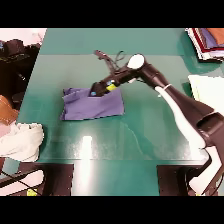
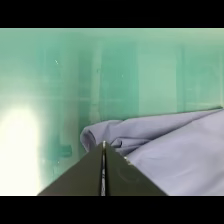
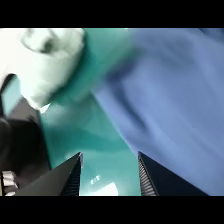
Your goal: Fold the shirts.
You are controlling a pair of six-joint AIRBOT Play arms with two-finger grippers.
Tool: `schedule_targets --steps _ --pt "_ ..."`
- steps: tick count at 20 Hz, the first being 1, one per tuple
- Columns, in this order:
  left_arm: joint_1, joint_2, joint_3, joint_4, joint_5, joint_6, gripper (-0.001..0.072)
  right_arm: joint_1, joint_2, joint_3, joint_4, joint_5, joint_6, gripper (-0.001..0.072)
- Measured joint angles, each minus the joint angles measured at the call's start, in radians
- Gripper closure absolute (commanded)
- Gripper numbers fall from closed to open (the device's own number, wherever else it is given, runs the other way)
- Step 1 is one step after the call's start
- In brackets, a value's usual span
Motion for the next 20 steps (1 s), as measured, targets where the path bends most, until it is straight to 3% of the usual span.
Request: schedule_targets --steps 2,3,4,5,9,14,16,17,18,19,20 --pt "0.005 0.003 0.000 -0.005 -0.008 0.001 0.0680 -0.077 0.065 -0.127 -0.051 -0.007 0.014 0.0314" --pt "0.005 0.003 0.000 -0.009 -0.011 0.001 0.0680 -0.122 0.100 -0.198 -0.070 -0.025 0.029 0.0251" --pt "0.005 0.004 0.000 -0.013 -0.014 0.002 0.0680 -0.165 0.131 -0.267 -0.084 -0.045 0.040 0.0141" --pt "0.002 0.005 0.000 -0.016 -0.014 0.002 0.0680 -0.202 0.151 -0.324 -0.092 -0.064 0.049 0.0118" --pt "-0.037 0.005 0.000 -0.022 -0.014 0.003 0.0680 -0.288 0.151 -0.467 -0.047 -0.114 0.067 0.0119" --pt "-0.108 0.005 0.000 -0.023 0.008 0.003 0.0680 -0.237 0.011 -0.407 0.064 -0.120 0.076 0.0130" --pt "-0.133 0.005 0.000 -0.023 0.014 0.003 0.0680 -0.201 -0.055 -0.336 0.109 -0.120 0.077 0.0270" --pt "-0.145 0.005 0.000 -0.023 0.015 0.003 0.0680 -0.184 -0.089 -0.296 0.124 -0.121 0.077 0.0386" --pt "-0.158 0.005 0.000 -0.023 0.018 0.003 0.0680 -0.169 -0.115 -0.258 0.128 -0.126 0.077 0.0566" --pt "-0.171 0.005 0.000 -0.023 0.019 0.003 0.0680 -0.157 -0.137 -0.224 0.134 -0.133 0.077 0.0693" --pt "-0.187 0.005 0.000 -0.023 0.019 0.003 0.0680 -0.148 -0.153 -0.187 0.144 -0.132 0.074 0.0694"
